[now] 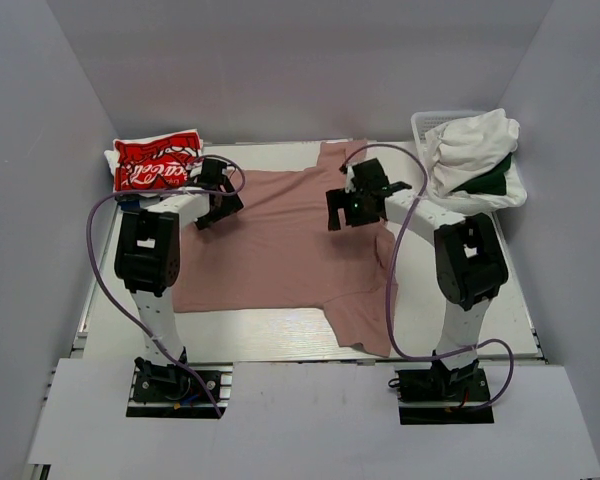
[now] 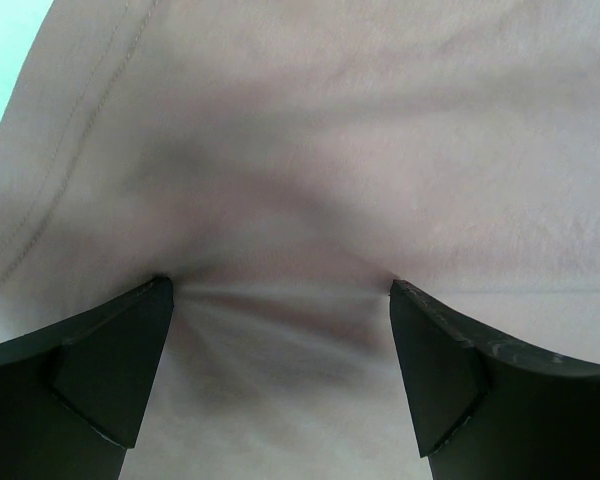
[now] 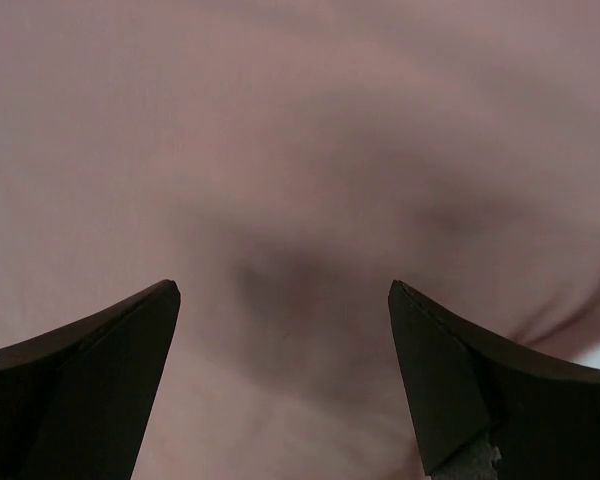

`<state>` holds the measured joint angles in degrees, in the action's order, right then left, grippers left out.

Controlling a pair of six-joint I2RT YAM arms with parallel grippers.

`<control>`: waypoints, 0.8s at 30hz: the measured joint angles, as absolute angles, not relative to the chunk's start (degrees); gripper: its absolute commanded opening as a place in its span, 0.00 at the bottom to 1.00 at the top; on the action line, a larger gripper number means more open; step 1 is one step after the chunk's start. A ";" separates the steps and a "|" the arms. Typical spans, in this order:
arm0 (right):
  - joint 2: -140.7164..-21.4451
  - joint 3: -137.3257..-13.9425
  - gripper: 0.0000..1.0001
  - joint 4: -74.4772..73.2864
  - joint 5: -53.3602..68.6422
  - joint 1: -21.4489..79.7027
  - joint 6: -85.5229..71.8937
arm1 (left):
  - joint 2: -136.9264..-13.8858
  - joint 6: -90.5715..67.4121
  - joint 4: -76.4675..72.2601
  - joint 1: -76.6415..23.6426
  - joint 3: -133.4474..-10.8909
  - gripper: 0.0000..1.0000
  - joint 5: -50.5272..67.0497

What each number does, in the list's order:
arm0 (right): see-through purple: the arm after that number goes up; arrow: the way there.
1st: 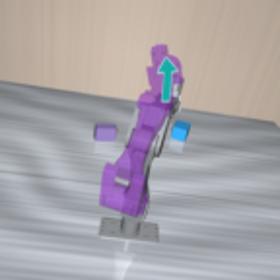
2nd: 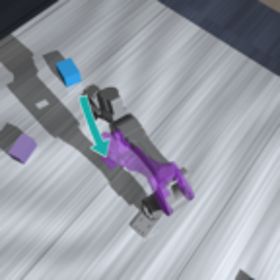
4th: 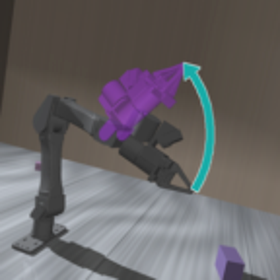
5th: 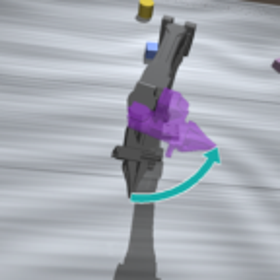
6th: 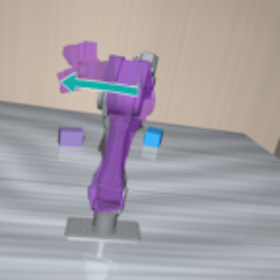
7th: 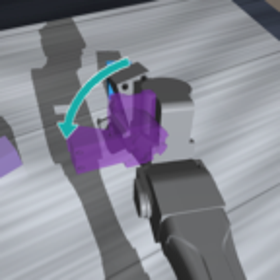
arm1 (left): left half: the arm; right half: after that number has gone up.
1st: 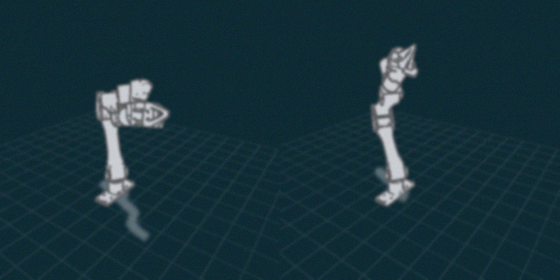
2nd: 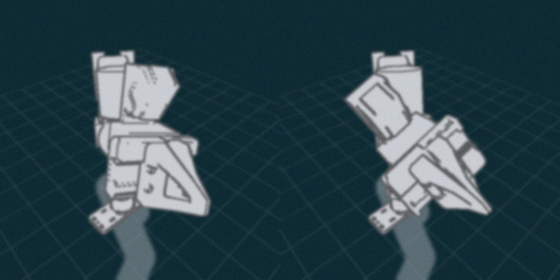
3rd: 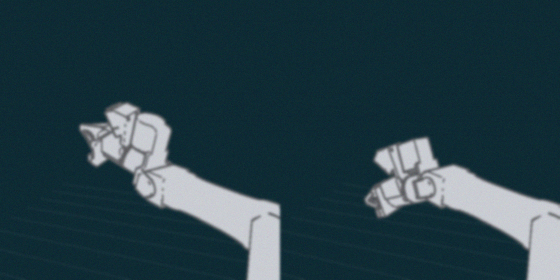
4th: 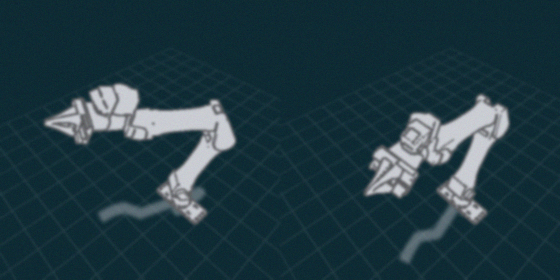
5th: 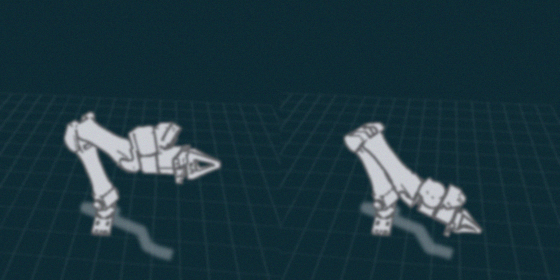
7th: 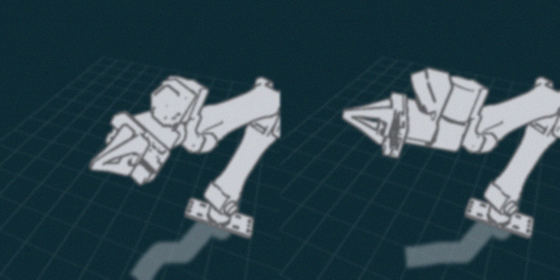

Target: Fold and stack the t-shirts

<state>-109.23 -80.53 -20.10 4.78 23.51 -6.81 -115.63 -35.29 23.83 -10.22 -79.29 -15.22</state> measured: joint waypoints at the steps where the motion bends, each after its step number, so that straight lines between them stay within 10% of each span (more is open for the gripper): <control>1: -109.10 -78.65 0.90 -19.62 5.50 24.47 -7.81 | -115.39 -35.27 23.83 -10.22 -78.94 1.00 -15.35; 24: -90.72 -56.86 0.90 -20.34 -9.93 11.64 -20.75 | -113.01 -33.74 24.40 -9.65 -75.35 1.00 -17.43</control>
<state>-90.72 -56.86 -20.34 -9.93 11.64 -20.75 -113.01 -33.74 24.40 -9.65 -75.35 -17.43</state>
